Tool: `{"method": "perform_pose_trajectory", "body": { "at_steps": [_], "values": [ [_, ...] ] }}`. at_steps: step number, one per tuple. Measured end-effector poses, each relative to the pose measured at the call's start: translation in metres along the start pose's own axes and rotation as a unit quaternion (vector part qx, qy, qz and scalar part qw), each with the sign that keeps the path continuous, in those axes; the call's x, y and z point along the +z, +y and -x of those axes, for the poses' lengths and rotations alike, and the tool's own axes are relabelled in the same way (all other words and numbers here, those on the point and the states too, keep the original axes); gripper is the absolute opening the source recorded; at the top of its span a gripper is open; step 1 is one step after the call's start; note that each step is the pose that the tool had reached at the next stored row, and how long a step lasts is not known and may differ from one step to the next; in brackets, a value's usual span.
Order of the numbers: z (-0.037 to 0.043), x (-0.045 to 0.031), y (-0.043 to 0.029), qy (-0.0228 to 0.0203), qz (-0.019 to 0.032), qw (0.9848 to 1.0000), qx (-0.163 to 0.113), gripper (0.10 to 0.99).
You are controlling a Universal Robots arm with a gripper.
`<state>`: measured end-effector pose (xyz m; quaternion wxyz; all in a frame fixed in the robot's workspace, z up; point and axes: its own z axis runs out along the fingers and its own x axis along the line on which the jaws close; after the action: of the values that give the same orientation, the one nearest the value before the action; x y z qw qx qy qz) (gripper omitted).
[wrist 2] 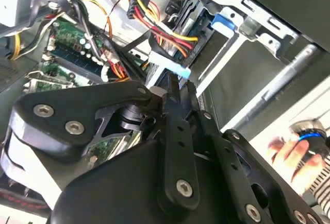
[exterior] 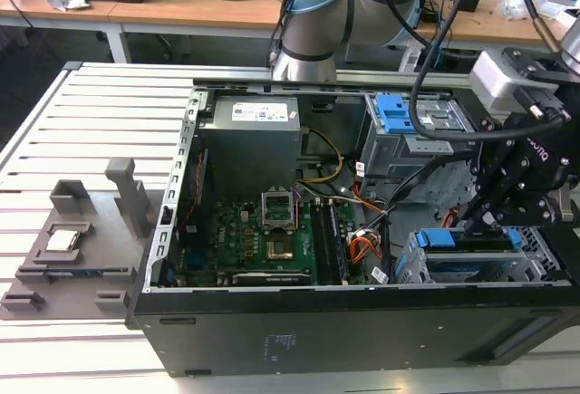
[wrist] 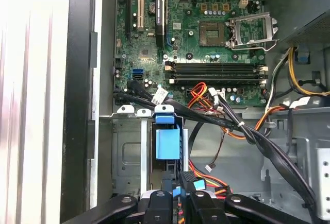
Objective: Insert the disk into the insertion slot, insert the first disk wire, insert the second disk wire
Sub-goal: 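Insert the second disk wire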
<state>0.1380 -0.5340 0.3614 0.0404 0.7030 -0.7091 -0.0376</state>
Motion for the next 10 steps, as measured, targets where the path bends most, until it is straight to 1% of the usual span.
{"method": "perform_pose_trajectory", "body": {
  "at_steps": [1, 2, 3, 4, 5, 7, 10],
  "values": [
    [0.0011, -0.0073, 0.0008, 0.0, 0.0, 1.0, 0.0, 0.204],
    [0.0016, -0.0105, 0.0012, 0.0, 0.0, 1.0, 0.0, 0.204],
    [0.0025, -0.0162, 0.0018, 0.0, 0.0, 1.0, 0.0, 0.133],
    [0.0046, -0.0272, 0.003, 0.0, 0.0, 1.0, 0.0, 0.106],
    [0.0047, -0.0308, 0.0034, 0.0001, 0.0, 1.0, 0.0, 0.106],
    [0.0047, -0.033, 0.0036, -0.0001, 0.0, 1.0, 0.0, 0.106],
    [0.0047, -0.0332, 0.0037, 0.0, 0.0, 1.0, 0.0, 0.106]
  ]
}}
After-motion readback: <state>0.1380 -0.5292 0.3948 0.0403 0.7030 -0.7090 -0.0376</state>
